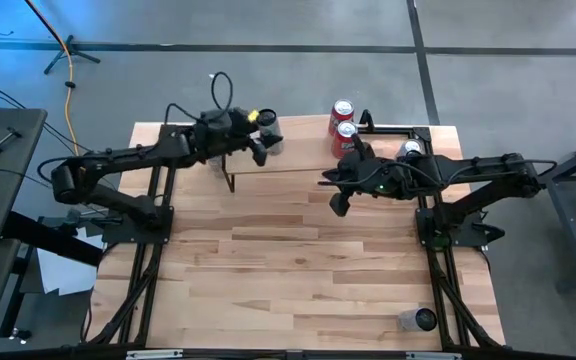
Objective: Place canned beverage on shelf
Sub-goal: Put the bottom black orange soda can on the shelf
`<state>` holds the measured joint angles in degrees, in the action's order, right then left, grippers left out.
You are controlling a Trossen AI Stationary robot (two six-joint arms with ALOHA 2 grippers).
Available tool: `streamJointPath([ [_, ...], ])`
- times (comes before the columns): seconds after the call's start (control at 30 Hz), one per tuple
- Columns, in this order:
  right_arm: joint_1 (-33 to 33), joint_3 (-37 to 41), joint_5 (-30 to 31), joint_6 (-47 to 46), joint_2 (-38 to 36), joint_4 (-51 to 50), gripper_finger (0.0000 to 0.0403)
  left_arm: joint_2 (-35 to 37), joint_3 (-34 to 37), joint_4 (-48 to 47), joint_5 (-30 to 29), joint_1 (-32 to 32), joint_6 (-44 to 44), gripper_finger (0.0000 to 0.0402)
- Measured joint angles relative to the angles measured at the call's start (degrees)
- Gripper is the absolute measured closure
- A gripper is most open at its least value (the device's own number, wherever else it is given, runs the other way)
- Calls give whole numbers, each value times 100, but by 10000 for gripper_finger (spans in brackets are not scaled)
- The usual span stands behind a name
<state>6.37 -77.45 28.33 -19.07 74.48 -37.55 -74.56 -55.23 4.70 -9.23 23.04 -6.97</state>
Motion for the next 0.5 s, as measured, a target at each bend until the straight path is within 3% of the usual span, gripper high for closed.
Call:
streamJointPath([
  [0.1, -45, 0, 280, -5, -9, -10, 403, -208, -265, -58, -876, -404, -63, 202],
  [0.33, -196, 0, 456, 310, -9, -21, 403, -1045, -951, -574, -2156, -949, -613, 201],
  [0.5, -270, 0, 458, 501, -10, -56, 403, -1524, -1399, -796, -2569, -1029, -937, 200],
])
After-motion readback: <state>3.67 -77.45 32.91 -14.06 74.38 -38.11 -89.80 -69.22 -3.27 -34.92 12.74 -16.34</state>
